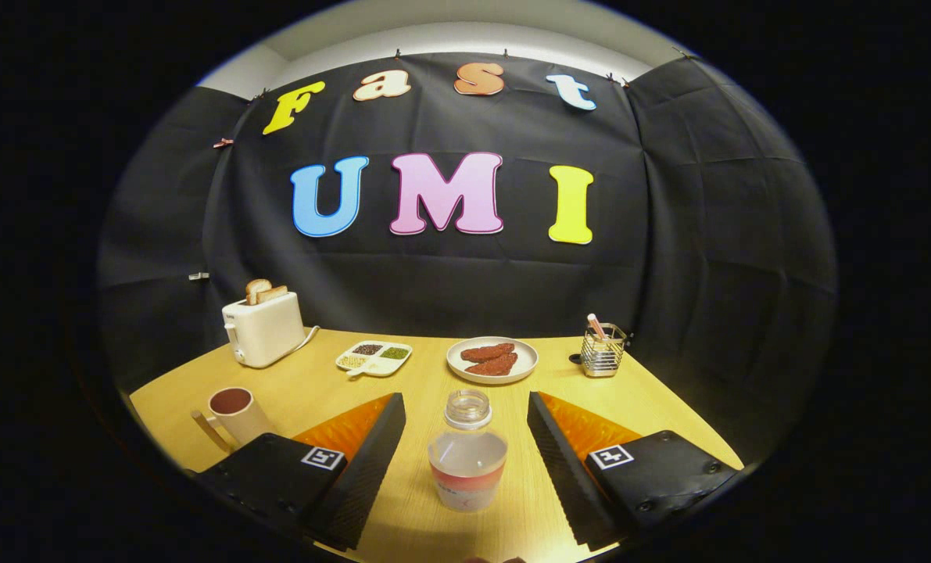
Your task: Take the bottle from table, then pour the juice into the cup, finally place the bottle on the coaster
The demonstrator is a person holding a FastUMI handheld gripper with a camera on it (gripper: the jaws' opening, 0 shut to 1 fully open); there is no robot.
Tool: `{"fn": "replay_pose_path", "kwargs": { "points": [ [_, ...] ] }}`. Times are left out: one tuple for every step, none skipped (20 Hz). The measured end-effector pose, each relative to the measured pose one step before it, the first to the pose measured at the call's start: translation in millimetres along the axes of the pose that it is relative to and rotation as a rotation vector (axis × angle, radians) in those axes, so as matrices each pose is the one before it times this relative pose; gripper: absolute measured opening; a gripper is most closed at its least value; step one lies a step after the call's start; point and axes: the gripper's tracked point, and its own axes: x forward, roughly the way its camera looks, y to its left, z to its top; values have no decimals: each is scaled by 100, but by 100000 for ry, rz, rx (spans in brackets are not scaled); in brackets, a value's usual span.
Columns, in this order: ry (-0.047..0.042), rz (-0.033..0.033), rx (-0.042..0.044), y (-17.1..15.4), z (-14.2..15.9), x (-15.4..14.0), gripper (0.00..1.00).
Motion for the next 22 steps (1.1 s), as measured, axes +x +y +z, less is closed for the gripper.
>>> {"fn": "replay_pose_path", "kwargs": {
  "points": [
    [842, 405, 1075, -141, -730, 369, 97],
    [1119, 620, 1209, 0, -720, 251, 97],
    [1077, 832, 1097, 38, -760, 245, 97],
    [716, 544, 588, 41, -605, 176, 97],
    [662, 208, 195, -106, -538, 100, 97],
    [216, 465, 93, -82, -526, 176, 97],
    [287, -2, 52, -148, -424, 151, 97],
    [374, 158, 506, -123, -462, 147, 97],
    [573, 128, 470, -81, -467, 131, 97],
    [544, 260, 104, -2, -479, 199, 97],
    [341, 94, -449, -23, -334, 118, 98],
    [7, -41, -551, -53, -243, 232, 98],
    [33, 166, -471, 38, -58, 238, 99],
    [-197, 461, -534, 149, -73, 231, 99],
    [-153, 17, -564, 51, -112, 325, 99],
    [95, 593, -88, 120, -100, 246, 99],
    [207, 435, 33, 177, -167, 176, 98],
    [256, 9, -225, 42, -98, 184, 99],
    [111, 291, -445, 76, -191, 209, 99],
    [-95, 226, -735, 115, -53, 144, 99],
    [-354, 375, -1000, 72, -31, 76, 98],
    [-423, 606, -1036, 154, -4, 85, 96]
  ]
}}
